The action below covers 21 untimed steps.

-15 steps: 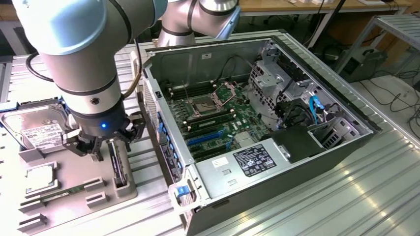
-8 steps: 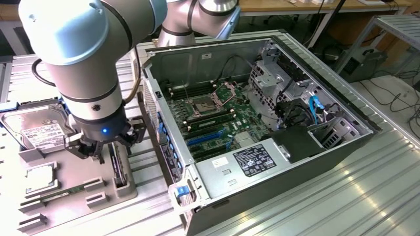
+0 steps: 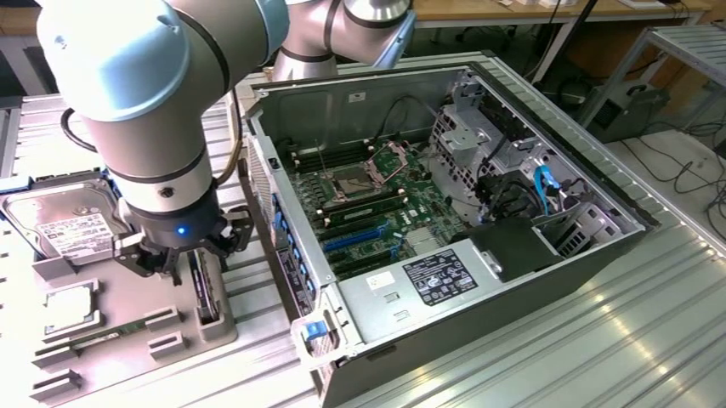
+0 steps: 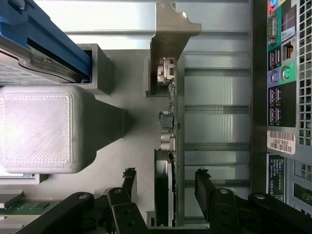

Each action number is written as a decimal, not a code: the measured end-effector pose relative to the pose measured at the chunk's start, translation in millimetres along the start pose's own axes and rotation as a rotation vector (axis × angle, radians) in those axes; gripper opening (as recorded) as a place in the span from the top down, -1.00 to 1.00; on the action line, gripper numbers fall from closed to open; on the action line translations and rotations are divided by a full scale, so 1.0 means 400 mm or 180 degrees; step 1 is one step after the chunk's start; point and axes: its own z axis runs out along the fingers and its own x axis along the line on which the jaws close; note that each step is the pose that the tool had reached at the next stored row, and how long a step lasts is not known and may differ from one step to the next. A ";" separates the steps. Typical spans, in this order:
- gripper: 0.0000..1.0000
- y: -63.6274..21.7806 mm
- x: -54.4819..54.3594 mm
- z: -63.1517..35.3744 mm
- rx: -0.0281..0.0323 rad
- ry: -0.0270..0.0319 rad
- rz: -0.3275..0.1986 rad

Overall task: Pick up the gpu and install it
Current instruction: 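Pick up the gpu and move the gpu toward the slot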

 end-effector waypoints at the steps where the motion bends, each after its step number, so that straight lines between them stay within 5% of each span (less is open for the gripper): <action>1: -0.20 0.000 0.000 0.001 0.0000 0.0000 0.0000; 12: 0.00 -0.001 0.002 0.010 0.0000 0.0012 0.0001; 14: 0.28 -0.001 0.002 0.010 -0.0001 0.0012 0.0002; 21: 0.28 -0.005 0.001 0.011 0.0000 0.0012 0.0002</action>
